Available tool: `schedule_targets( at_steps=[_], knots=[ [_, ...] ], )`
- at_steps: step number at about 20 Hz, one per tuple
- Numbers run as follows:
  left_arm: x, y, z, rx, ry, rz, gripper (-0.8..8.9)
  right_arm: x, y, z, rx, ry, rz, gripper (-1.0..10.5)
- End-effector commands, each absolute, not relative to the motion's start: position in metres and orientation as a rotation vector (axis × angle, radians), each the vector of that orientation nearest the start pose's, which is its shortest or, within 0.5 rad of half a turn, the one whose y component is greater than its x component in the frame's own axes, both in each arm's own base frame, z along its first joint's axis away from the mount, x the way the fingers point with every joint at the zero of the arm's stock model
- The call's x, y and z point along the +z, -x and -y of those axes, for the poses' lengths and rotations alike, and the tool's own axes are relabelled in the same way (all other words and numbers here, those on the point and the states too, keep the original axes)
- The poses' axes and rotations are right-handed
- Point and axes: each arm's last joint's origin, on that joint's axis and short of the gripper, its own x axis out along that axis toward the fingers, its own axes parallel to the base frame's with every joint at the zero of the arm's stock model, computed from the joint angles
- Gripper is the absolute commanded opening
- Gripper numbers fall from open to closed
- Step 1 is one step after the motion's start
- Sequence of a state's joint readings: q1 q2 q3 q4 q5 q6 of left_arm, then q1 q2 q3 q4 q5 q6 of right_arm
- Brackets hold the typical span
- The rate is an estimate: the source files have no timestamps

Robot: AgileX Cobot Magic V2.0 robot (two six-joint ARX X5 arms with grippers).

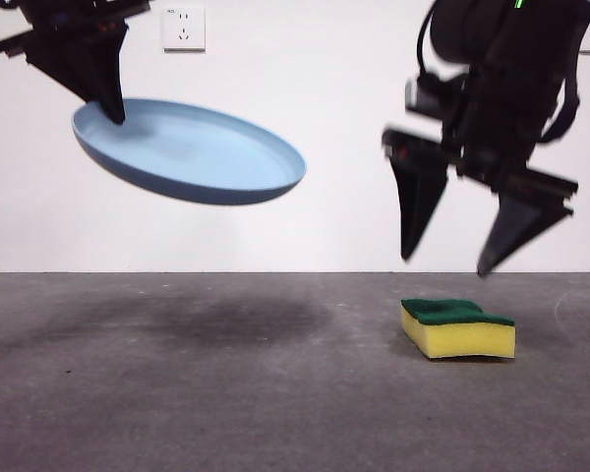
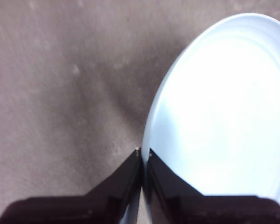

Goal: Pick up the plate,pick up the cloth,clean the plate with the cloth

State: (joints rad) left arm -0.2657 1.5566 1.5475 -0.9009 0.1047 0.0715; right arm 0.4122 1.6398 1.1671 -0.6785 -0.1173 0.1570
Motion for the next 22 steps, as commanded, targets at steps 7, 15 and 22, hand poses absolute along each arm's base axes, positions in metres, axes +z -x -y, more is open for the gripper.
schedule_targets(
  at_steps=[7,15,22],
  knots=[
    [0.358,-0.306,0.087,-0.396,-0.171,-0.886,-0.09,0.175,-0.315,-0.14,0.328,0.085,-1.248,3.7],
    [0.358,-0.306,0.087,-0.397,-0.174,-0.886,-0.09,0.168,-0.32,-0.142,0.326,0.083,-1.233,1.0],
    [0.358,-0.306,0.087,-0.397,-0.174,-0.886,-0.09,0.197,-0.314,-0.143,0.401,0.055,-1.135,-0.2]
  ],
)
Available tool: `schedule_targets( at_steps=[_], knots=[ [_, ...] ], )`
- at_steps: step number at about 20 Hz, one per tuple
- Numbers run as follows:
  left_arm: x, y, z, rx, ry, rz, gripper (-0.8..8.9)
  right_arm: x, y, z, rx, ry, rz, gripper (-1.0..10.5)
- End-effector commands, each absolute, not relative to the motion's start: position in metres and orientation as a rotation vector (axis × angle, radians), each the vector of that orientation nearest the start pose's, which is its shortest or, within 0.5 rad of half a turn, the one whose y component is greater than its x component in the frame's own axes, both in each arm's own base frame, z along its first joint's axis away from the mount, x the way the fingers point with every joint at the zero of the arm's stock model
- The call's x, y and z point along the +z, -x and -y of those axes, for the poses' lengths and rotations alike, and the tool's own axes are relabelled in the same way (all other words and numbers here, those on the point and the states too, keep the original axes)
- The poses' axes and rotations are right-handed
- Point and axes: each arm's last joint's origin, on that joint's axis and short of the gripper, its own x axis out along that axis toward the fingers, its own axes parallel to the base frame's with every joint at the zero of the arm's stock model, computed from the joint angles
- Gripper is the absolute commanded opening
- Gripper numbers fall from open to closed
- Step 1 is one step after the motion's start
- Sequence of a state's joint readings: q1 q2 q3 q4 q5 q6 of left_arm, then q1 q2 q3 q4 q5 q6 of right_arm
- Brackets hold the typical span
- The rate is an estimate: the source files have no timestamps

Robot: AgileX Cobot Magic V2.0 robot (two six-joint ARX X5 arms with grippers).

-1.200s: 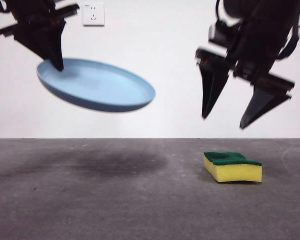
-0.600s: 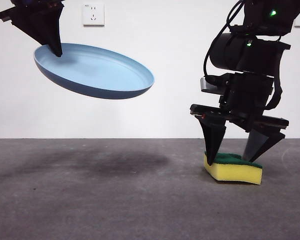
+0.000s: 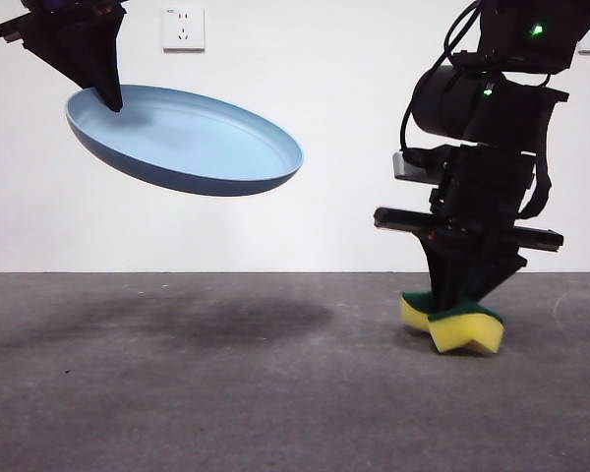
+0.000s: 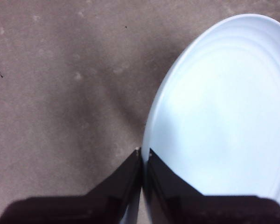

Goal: Pick up the plate,pick up the cloth,clean the plate with the cloth

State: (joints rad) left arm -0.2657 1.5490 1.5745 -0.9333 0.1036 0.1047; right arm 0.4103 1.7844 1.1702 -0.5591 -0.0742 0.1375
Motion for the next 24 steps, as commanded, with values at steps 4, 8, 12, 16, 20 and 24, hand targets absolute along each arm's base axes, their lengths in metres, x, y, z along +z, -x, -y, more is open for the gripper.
schedule_targets(
  at_steps=[4,8,12,16,20,24],
  knots=[
    [0.357,-0.305,0.087,-0.396,-0.173,-0.893,-0.09,0.263,-0.282,-0.149,0.526,0.022,-0.938,-0.2],
    [0.355,-0.299,0.094,-0.419,-0.184,-0.94,-0.09,0.309,-0.245,-0.164,0.649,0.01,-0.743,-0.2],
    [0.352,-0.287,0.114,-0.504,-0.213,-0.999,-0.09,0.319,-0.229,-0.194,0.767,0.024,-0.642,-0.2],
    [0.35,-0.275,0.132,-0.593,-0.233,-1.039,-0.09,0.308,-0.23,-0.208,0.726,0.065,-0.643,-0.2],
    [0.349,-0.269,0.143,-0.634,-0.251,-1.043,-0.09,0.299,-0.234,-0.213,0.725,0.076,-0.675,-0.2],
    [0.352,-0.269,0.151,-0.74,-0.195,-0.999,-0.09,0.288,-0.236,-0.222,0.821,0.061,-0.727,-0.2]
  ],
)
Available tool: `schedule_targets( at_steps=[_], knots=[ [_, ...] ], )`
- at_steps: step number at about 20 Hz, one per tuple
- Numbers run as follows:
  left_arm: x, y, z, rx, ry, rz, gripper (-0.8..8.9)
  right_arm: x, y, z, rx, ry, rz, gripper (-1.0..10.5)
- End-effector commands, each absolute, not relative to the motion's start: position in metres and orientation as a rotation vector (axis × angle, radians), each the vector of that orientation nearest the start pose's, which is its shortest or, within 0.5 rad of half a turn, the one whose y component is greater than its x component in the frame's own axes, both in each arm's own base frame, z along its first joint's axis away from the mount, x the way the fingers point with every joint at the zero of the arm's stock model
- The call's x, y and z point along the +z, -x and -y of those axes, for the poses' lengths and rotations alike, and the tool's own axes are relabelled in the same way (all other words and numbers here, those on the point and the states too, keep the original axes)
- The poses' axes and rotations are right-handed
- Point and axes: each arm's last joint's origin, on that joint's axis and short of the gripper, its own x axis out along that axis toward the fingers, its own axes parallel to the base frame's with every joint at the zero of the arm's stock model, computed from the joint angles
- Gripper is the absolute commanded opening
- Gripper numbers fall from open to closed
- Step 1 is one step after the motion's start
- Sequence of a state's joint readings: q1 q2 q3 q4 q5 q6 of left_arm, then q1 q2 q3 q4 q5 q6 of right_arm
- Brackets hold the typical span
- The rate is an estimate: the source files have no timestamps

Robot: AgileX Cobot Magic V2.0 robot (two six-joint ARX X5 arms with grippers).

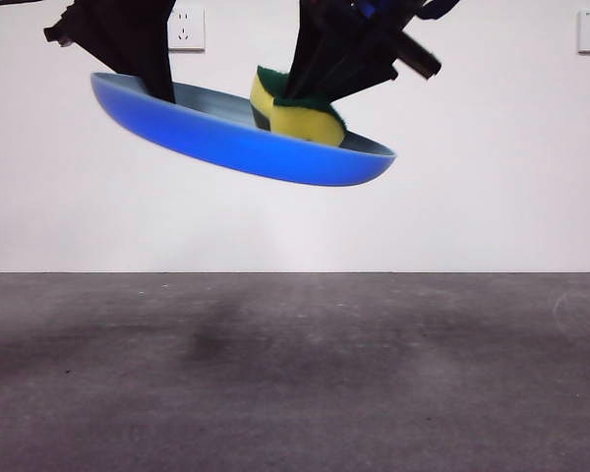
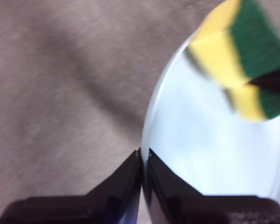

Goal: Pick up the plate,pick up the cloth,clean the plate with the cloth

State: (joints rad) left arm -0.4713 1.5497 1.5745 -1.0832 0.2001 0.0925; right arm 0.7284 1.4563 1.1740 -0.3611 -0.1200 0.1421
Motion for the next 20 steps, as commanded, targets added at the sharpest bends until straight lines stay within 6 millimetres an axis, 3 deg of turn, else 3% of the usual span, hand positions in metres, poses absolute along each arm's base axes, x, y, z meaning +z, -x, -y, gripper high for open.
schedule_targets(
  at_steps=[1,6,9,12,15,18,20],
  knots=[
    [0.354,-0.271,0.152,-0.747,-0.182,-0.981,-0.09,0.285,-0.236,-0.225,0.849,0.059,-0.741,-0.2],
    [0.359,-0.278,0.154,-0.698,-0.153,-0.896,-0.09,0.279,-0.211,-0.25,1.053,0.074,-0.813,-0.2],
    [0.358,-0.278,0.152,-0.659,-0.173,-0.904,-0.09,0.27,-0.194,-0.252,1.08,0.143,-0.939,-0.2],
    [0.355,-0.275,0.15,-0.661,-0.189,-0.949,-0.09,0.26,-0.189,-0.241,0.899,0.288,-1.037,-0.2],
    [0.35,-0.268,0.147,-0.696,-0.239,-1.024,-0.09,0.256,-0.195,-0.229,0.647,0.435,-1.007,-0.2],
    [0.347,-0.261,0.146,-0.785,-0.249,-1.096,-0.09,0.259,-0.209,-0.22,0.465,0.472,-0.92,-0.2],
    [0.346,-0.257,0.146,-0.844,-0.241,-1.12,-0.09,0.262,-0.216,-0.219,0.455,0.437,-0.872,-0.2]
  ],
)
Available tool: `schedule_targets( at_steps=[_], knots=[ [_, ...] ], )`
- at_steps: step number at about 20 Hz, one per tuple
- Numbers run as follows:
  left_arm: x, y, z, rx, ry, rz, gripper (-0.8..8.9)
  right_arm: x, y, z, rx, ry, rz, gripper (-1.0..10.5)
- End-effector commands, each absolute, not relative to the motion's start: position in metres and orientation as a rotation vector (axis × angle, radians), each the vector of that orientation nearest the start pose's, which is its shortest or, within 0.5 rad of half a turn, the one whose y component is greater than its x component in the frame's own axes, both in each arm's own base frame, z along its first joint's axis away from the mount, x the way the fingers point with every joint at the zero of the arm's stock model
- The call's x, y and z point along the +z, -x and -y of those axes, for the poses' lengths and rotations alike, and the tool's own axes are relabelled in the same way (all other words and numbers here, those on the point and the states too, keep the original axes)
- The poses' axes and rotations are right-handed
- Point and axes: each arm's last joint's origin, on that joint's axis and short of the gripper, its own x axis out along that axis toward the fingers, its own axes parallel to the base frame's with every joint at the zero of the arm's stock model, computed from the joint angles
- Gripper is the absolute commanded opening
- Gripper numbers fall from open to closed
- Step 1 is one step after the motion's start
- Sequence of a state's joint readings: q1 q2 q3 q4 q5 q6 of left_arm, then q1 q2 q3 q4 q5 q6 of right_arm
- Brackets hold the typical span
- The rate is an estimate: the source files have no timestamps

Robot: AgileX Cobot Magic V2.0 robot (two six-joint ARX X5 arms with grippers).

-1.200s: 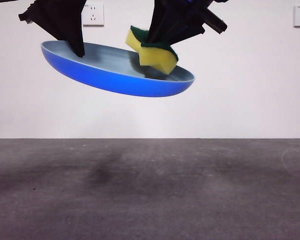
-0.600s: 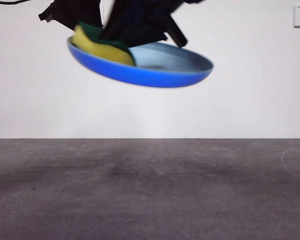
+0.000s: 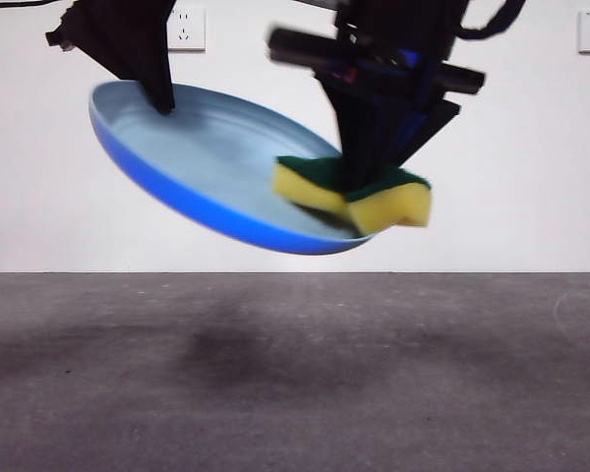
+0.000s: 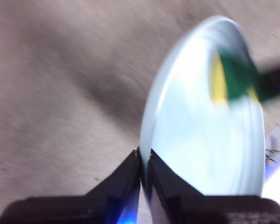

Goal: Pick up the plate,pick up the cloth,clean the plate with the cloth

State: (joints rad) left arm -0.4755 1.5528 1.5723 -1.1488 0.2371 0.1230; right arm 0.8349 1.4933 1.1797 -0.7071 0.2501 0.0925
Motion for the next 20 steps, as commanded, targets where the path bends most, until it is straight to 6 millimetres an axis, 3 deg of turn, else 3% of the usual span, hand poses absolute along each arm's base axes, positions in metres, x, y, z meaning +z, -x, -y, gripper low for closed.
schedule_targets(
  at_steps=[1,7,11,16,20],
  knots=[
    [0.346,-0.256,0.146,-0.864,-0.238,-1.124,-0.09,0.263,-0.219,-0.22,0.466,0.416,-0.849,-0.2],
    [0.348,-0.257,0.149,-0.935,-0.207,-1.095,-0.09,0.278,-0.232,-0.232,0.699,0.209,-0.703,-0.2],
    [0.349,-0.26,0.15,-0.927,-0.207,-1.054,-0.09,0.287,-0.224,-0.249,0.967,0.1,-0.65,-0.2],
    [0.353,-0.267,0.153,-0.875,-0.185,-0.983,-0.09,0.278,-0.199,-0.258,1.108,0.144,-0.796,-0.2],
    [0.353,-0.269,0.152,-0.843,-0.197,-0.974,-0.09,0.263,-0.186,-0.247,1.068,0.285,-1.0,-0.2]
  ],
)
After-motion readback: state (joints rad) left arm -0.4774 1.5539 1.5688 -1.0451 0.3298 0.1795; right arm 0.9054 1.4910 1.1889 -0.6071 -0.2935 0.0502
